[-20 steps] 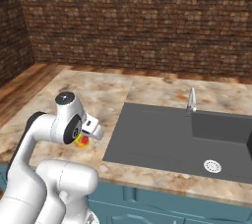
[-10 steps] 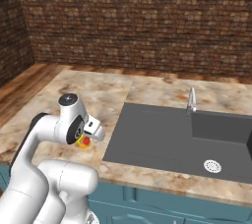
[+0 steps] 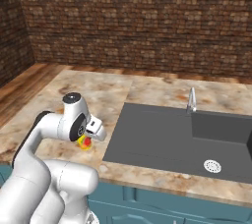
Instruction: Pick the cup and bowl from the counter and place them on the counter next to the sink.
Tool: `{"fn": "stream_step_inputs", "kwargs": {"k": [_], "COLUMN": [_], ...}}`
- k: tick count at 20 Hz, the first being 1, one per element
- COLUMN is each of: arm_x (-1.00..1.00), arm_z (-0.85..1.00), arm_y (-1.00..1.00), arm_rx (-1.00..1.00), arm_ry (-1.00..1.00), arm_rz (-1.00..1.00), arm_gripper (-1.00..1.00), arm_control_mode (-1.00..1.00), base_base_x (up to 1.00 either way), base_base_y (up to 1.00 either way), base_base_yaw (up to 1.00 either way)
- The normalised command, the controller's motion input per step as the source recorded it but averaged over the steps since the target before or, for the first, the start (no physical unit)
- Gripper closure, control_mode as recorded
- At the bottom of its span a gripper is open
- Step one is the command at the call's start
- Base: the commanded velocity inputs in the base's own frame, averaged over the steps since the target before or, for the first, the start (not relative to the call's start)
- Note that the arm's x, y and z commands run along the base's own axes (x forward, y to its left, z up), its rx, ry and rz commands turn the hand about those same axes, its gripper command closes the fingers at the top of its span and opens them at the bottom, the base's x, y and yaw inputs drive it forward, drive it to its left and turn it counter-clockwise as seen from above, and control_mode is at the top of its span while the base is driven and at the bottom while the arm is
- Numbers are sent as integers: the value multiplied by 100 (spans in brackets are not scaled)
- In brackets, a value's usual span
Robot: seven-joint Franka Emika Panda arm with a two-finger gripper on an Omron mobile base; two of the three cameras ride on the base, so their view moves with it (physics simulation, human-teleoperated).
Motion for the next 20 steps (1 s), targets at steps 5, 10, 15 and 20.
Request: {"fn": "stream_step_inputs", "kwargs": {"k": [5, 10, 15, 20], "arm_x": [2, 1, 1, 0], "arm_z": [-43, -40, -46, -52], "arm_y": [0, 0, 0, 0], "arm_rx": [0, 0, 0, 0], "arm_ry": [0, 0, 0, 0], "arm_rz": [0, 0, 0, 0], "arm_gripper": [100, 100, 100, 100], "arm_control_mode": [-100, -100, -100, -100], "base_base_x": [0, 0, 0, 0], "base_base_y": [0, 0, 0, 0], "base_base_yaw": [0, 0, 0, 0]}}
